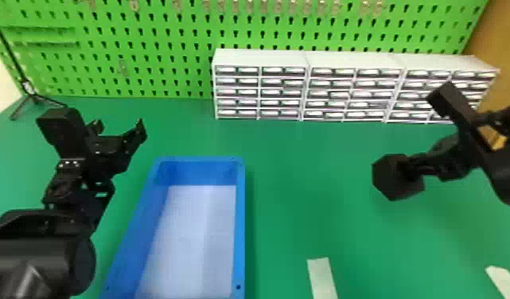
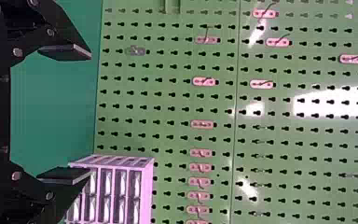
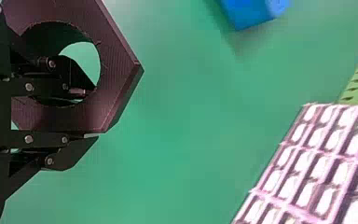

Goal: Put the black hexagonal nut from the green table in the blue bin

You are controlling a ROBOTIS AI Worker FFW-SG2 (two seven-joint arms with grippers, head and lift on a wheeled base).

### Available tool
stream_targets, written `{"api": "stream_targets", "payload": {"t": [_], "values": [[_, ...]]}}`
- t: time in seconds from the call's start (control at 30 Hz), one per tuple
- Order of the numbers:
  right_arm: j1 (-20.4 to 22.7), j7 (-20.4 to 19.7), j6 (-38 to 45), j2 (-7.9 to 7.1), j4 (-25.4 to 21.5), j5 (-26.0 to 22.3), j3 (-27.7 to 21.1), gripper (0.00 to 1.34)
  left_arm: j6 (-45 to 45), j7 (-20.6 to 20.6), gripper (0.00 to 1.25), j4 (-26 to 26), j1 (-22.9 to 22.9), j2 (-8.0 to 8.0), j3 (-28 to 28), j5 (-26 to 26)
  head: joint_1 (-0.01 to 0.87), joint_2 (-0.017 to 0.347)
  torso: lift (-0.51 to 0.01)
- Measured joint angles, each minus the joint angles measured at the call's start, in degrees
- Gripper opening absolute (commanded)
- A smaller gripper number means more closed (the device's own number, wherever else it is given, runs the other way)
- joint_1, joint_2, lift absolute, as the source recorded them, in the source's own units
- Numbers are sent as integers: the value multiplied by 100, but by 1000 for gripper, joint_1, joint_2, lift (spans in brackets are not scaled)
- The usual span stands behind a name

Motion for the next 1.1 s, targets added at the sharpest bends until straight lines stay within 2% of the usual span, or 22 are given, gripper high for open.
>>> {"api": "stream_targets", "payload": {"t": [0.13,0.33,0.53,0.83,1.1], "values": [[-160,-259,9,100,-14,-519,99,321,3,6,873,0,-7,0,-5,-8,686,28,-96],[-463,-648,-28,343,-30,-1254,320,321,4,31,873,1,-16,0,-25,-19,686,28,-96],[-797,-1011,-91,572,-29,-1728,798,321,4,45,873,14,-24,0,-52,-31,686,28,-96],[-1053,-1605,-327,921,89,-2517,1345,321,4,44,873,31,-34,0,-65,-53,686,28,-96],[-1239,-2253,-766,1299,352,-3465,1968,321,12,44,873,35,-56,0,-36,-61,686,28,-96]]}}
